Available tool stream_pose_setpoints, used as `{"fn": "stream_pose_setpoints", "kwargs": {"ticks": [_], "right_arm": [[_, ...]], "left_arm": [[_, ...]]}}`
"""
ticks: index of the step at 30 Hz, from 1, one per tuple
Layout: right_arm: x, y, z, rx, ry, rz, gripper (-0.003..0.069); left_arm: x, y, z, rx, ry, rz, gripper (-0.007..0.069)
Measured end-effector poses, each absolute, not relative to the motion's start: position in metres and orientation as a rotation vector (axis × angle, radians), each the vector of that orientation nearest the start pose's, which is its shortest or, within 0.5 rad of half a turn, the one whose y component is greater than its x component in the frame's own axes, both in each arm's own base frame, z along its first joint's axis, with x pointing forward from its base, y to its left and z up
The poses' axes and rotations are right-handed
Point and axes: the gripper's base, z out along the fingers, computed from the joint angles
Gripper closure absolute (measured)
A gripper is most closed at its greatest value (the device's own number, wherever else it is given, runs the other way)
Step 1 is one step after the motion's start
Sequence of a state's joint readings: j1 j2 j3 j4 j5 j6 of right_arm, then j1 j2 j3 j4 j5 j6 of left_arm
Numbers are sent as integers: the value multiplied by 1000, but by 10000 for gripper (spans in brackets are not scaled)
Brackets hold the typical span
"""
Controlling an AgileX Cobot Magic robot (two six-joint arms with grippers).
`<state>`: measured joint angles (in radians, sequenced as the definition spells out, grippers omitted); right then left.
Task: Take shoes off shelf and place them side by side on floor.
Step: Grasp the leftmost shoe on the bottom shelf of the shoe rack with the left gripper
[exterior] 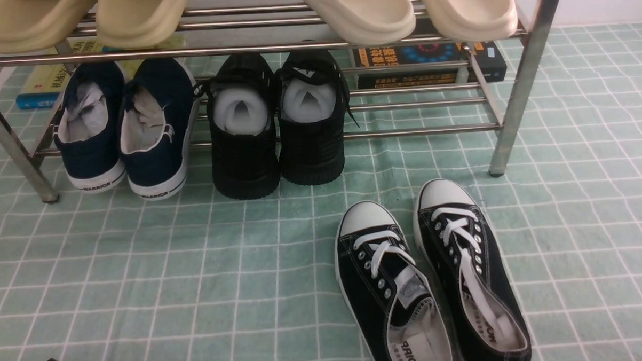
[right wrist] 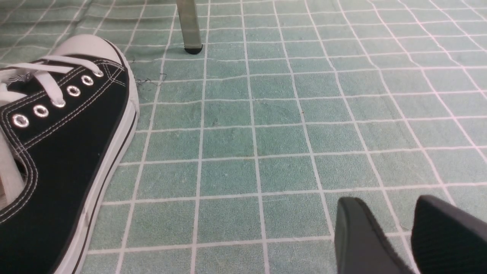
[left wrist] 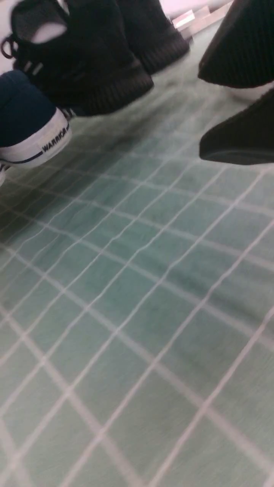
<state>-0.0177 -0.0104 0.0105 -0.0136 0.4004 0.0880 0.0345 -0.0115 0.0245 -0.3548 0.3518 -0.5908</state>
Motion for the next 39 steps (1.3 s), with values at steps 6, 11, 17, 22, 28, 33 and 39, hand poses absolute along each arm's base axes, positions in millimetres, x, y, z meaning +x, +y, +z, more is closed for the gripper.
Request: {"fn": "stream_pose_setpoints", "kwargs": {"ticks": [6, 11, 17, 22, 28, 33, 39], "right_arm": [[52, -1, 174, 92, 1882, 35, 422], [52, -1, 174, 92, 1882, 35, 422], [52, -1, 174, 92, 1882, 35, 422], [52, -1, 174, 92, 1882, 35, 422], [52, -1, 174, 92, 1882, 35, 422], [52, -1, 174, 92, 1882, 35, 422], [52, -1, 174, 92, 1882, 35, 422]], "left_arm": [[54, -11, 178, -995, 1622, -930, 383], [55, -8, 189, -958, 1521, -928, 412], [49, -7, 251, -716, 1481, -794, 574], [78, -5, 303, -618, 1827, -518, 624], [147, 11, 309, -592, 2232, -146, 624], [209, 29, 326, -519, 2329, 157, 624], [262, 45, 329, -566, 2443, 319, 615]]}}
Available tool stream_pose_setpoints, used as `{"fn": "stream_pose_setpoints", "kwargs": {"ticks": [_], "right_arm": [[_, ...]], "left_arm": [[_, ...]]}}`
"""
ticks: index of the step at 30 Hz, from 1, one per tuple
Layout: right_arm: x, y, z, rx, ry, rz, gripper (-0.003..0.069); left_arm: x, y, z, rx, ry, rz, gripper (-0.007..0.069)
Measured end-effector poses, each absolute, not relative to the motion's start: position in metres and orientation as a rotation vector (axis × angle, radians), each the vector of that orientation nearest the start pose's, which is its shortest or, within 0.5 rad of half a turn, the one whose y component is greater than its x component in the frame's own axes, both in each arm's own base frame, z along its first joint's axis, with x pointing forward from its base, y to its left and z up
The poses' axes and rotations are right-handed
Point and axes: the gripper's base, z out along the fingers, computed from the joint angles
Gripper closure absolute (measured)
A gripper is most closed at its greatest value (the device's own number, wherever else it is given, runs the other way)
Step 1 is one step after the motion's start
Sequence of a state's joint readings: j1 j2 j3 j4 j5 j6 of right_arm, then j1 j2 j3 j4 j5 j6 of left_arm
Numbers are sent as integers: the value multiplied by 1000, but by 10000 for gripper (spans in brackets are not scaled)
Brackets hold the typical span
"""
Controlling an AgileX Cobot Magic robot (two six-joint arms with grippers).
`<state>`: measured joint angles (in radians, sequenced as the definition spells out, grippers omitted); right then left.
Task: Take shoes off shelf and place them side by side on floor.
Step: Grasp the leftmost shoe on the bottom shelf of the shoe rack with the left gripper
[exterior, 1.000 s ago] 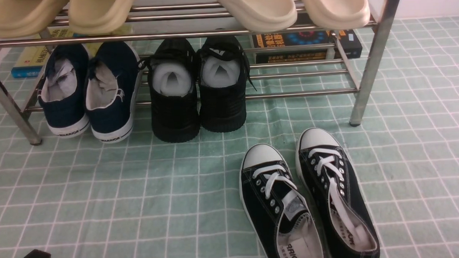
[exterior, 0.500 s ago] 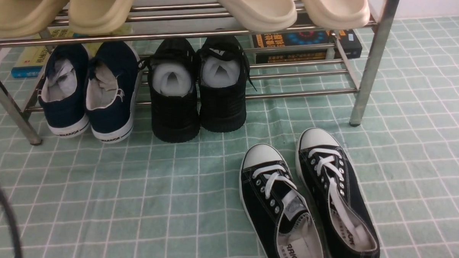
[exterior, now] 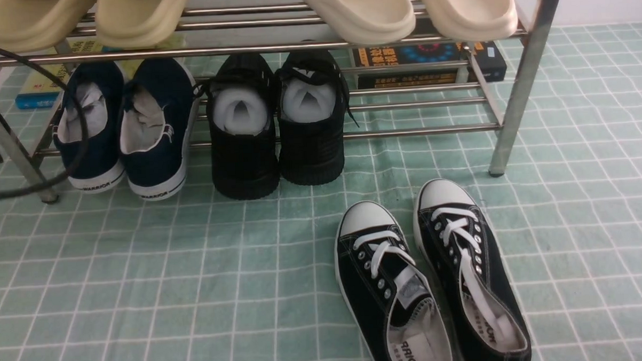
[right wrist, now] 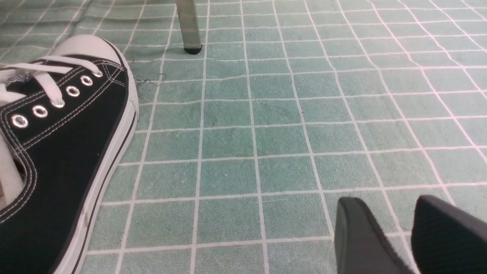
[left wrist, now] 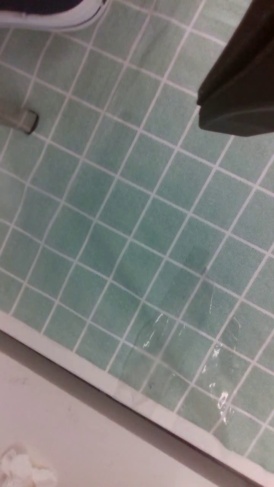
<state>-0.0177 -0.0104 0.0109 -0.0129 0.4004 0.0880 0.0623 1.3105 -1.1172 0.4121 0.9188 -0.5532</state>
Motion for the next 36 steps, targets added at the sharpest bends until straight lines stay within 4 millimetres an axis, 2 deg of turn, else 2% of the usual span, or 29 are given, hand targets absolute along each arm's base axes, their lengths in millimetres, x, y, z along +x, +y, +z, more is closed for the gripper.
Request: {"fn": "stream_pose_setpoints", "kwargs": {"ticks": [1, 2, 3, 7, 10, 14, 19, 23, 25, 27, 30, 36], "right_arm": [[52, -1, 174, 92, 1882, 35, 422], [52, -1, 174, 92, 1882, 35, 422], [52, -1, 174, 92, 1882, 35, 422], [52, -1, 174, 91, 1882, 34, 422], [52, -1, 174, 91, 1882, 34, 422], [52, -1, 174, 91, 1882, 34, 422], [52, -1, 174, 91, 1882, 34, 422], [52, -1, 174, 91, 1882, 34, 421], [52, -1, 174, 91, 1882, 34, 421], [52, -1, 174, 91, 1882, 34, 421], [52, -1, 174, 91, 1882, 34, 421], [52, -1, 174, 91, 1881, 34, 421]], "left_arm": [[261, 46, 329, -567, 2446, 320, 615], [272, 54, 324, -584, 2495, 314, 616], [273, 55, 324, -592, 2497, 318, 616], [278, 82, 318, -694, 2570, 144, 614], [278, 87, 320, -739, 2540, 14, 610], [284, 81, 322, -728, 2490, -73, 600], [299, 65, 324, -610, 2414, -81, 517], [318, 51, 320, -566, 2342, -79, 356], [323, 51, 317, -586, 2318, -85, 302], [336, 53, 308, -620, 2277, -103, 216], [346, 54, 299, -636, 2252, -119, 179], [358, 54, 288, -668, 2210, -162, 165]]}}
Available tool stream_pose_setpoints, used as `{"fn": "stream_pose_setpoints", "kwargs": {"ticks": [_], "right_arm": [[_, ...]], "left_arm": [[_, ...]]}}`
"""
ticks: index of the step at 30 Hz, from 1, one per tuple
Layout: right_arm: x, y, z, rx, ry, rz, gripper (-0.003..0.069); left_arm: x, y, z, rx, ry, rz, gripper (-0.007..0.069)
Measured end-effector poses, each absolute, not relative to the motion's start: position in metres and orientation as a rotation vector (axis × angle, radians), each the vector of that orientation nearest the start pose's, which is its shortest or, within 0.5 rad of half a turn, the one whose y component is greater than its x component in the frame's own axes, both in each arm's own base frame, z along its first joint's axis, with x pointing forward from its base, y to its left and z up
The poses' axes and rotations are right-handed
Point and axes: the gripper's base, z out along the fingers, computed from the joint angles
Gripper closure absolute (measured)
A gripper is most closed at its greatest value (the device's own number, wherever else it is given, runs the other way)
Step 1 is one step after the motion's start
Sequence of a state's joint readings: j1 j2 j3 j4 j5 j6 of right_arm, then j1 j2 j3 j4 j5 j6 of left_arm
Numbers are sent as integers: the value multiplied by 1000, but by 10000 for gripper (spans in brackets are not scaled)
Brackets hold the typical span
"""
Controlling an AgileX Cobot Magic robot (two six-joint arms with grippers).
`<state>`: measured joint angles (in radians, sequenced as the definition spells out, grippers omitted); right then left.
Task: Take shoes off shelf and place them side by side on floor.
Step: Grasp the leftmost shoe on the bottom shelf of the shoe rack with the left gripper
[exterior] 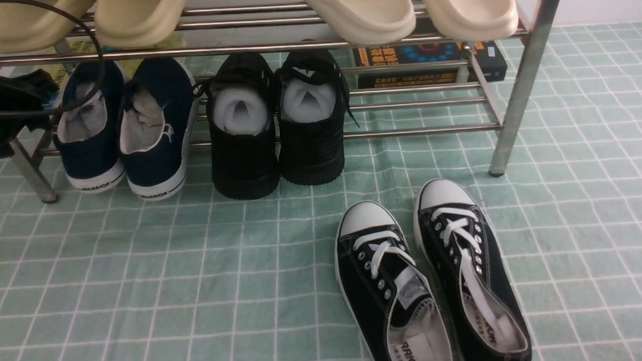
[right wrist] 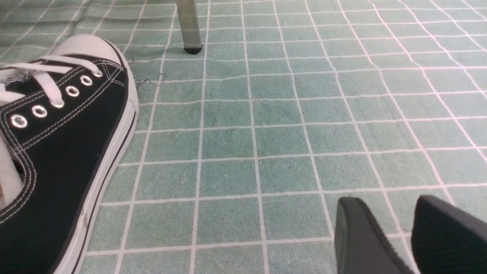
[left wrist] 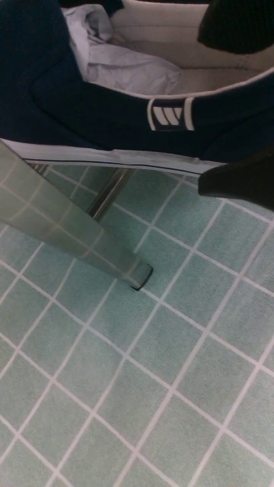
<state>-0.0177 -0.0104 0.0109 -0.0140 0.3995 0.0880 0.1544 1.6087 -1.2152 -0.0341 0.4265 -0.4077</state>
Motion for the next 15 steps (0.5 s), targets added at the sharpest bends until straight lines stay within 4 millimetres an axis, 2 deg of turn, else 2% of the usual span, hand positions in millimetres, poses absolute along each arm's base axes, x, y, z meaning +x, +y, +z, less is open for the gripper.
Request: {"fn": "stream_pose_setpoints", "kwargs": {"ticks": [12, 15], "right_arm": [[52, -1, 174, 91, 1881, 34, 421], [52, -1, 174, 92, 1881, 35, 421]], "left_arm": [[381, 55, 255, -774, 2181, -249, 165], [385, 56, 247, -792, 2189, -256, 195]]}}
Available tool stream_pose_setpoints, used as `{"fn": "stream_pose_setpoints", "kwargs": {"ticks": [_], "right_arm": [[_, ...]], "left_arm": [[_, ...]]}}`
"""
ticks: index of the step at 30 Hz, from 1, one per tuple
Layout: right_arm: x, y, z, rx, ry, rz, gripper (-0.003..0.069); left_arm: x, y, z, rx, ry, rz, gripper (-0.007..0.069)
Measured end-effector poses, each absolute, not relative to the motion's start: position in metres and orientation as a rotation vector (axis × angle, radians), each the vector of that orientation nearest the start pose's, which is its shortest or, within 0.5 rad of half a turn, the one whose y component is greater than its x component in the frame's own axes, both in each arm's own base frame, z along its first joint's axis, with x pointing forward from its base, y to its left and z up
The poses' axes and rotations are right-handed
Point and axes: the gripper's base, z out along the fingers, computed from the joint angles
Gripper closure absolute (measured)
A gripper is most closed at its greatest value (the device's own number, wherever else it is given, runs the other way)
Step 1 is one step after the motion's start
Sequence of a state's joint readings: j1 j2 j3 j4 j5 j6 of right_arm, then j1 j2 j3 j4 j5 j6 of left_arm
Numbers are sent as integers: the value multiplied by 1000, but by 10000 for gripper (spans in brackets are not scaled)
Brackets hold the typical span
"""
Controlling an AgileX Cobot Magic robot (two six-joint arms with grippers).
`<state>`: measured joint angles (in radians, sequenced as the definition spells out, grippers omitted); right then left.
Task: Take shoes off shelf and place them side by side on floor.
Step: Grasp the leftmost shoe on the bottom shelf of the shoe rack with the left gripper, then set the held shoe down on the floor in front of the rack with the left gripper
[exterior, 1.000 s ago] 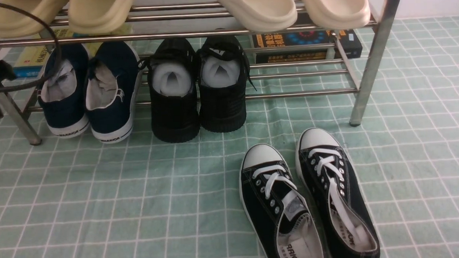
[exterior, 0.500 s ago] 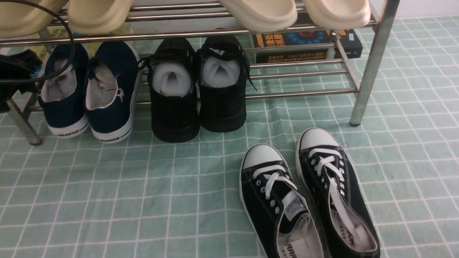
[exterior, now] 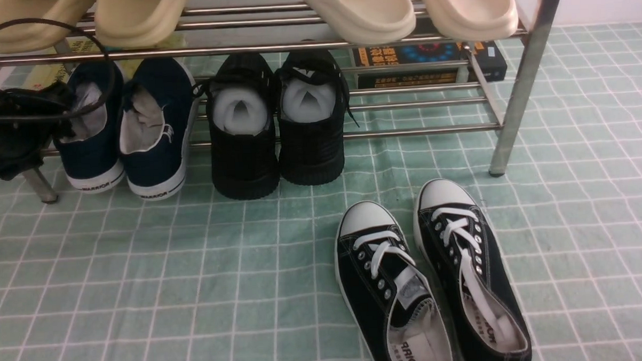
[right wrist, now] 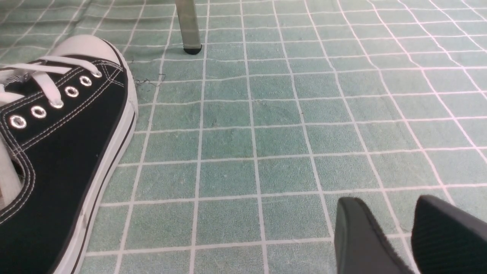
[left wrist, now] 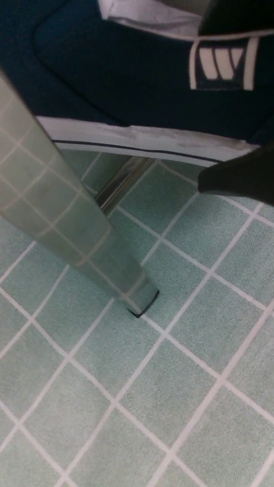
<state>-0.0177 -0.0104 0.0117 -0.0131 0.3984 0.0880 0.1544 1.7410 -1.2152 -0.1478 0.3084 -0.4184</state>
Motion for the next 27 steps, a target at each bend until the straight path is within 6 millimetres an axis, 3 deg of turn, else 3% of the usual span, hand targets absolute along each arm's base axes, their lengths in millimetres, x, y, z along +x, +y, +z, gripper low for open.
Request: {"fn": "stream_pose_setpoints", "kwargs": {"ticks": [3, 6, 10, 15, 23, 27], "right_arm": [[52, -1, 174, 91, 1881, 34, 421], [52, -1, 174, 91, 1881, 34, 421], [52, -1, 174, 91, 1880, 34, 421], [52, -1, 174, 91, 1880, 34, 421], [52, -1, 174, 91, 1880, 34, 421], [52, -1, 174, 91, 1880, 34, 421]], "left_arm": [[387, 56, 244, -801, 2189, -262, 251], [389, 55, 241, -809, 2190, -269, 461], [387, 54, 242, -788, 2219, -255, 574], [369, 54, 260, -713, 2307, -180, 574], [303, 53, 320, -631, 2439, 5, 574], [276, 52, 340, -625, 2450, 63, 574]]}}
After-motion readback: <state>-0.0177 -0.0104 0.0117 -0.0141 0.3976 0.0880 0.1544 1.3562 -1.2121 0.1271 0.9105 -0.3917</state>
